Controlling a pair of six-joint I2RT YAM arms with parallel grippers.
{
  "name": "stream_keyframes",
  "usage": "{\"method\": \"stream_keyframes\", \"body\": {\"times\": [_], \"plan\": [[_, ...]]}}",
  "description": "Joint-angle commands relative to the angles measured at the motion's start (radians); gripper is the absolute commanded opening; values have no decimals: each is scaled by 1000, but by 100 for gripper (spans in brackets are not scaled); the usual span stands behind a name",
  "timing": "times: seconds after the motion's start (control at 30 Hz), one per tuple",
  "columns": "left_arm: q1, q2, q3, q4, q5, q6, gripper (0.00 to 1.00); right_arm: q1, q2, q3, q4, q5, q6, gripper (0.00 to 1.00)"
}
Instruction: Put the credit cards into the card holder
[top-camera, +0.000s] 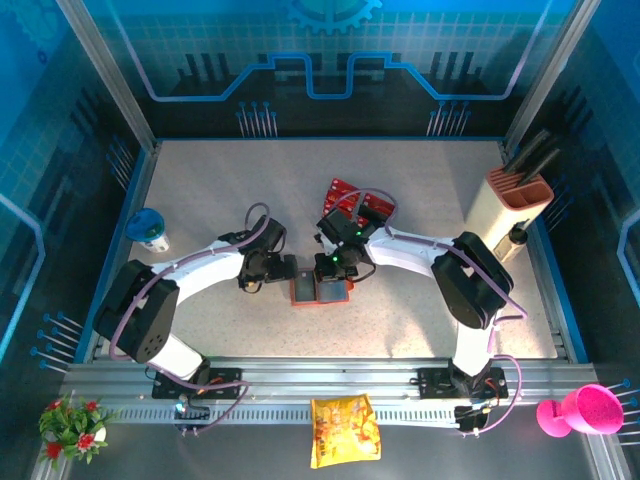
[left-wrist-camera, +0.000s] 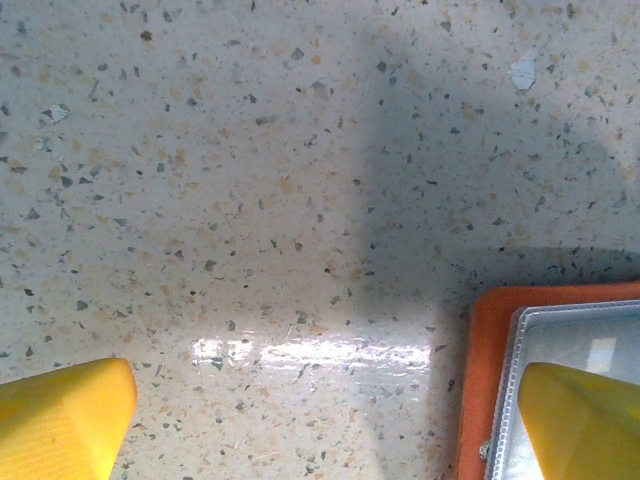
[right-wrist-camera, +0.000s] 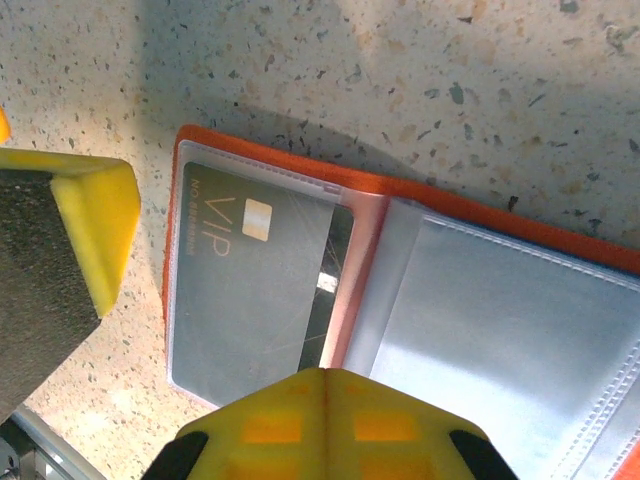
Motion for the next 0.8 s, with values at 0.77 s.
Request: {"method": "stream_keyframes", "body": {"times": [0.77], "plan": [[7, 151, 13, 11, -5, 11, 99, 7, 112, 69, 27, -36, 17, 1]]}}
